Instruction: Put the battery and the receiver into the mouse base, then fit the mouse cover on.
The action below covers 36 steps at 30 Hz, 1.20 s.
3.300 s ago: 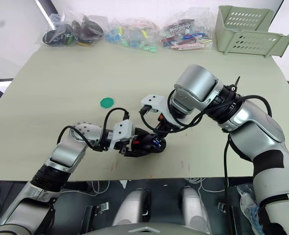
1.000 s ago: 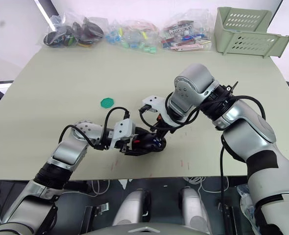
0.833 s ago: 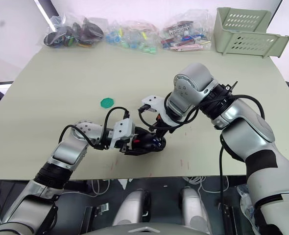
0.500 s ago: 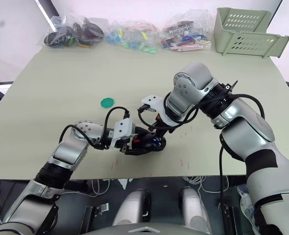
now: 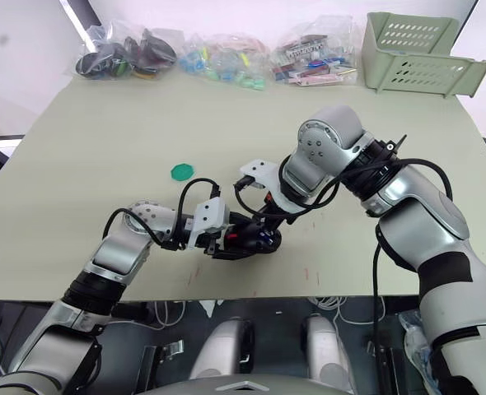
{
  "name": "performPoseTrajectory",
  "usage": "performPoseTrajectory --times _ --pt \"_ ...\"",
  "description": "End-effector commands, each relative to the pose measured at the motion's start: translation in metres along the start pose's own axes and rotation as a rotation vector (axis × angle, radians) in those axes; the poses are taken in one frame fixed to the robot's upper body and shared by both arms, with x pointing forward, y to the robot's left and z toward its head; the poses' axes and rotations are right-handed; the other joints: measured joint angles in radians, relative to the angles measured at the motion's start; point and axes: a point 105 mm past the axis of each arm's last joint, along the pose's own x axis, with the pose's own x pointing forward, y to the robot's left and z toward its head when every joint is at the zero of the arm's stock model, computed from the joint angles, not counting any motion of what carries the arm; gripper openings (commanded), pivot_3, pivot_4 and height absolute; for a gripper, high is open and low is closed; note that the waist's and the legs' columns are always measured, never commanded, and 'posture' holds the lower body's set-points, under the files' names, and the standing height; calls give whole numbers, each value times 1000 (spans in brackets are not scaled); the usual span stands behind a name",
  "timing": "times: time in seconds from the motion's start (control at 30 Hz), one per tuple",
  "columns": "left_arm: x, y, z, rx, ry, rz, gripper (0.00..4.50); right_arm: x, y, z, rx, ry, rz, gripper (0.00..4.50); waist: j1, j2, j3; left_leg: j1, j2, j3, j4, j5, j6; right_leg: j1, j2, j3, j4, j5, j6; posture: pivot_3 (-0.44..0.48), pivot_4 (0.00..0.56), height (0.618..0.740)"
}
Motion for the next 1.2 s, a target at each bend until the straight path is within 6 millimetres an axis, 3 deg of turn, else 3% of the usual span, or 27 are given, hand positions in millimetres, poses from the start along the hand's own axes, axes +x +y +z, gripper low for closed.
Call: performPoseTrajectory --times 0.03,1.2 --pt "2 5 4 8 -8 19 3236 0 6 2 41 -21 67 0 0 0 0 0 0 0 0 0 0 0 0 0 0 0 0 0 150 740" --pt "2 6 5 8 2 10 3236 4 3 -9 64 -52 34 0 0 0 0 0 0 0 0 0 0 0 0 0 -1 0 0 0 150 740"
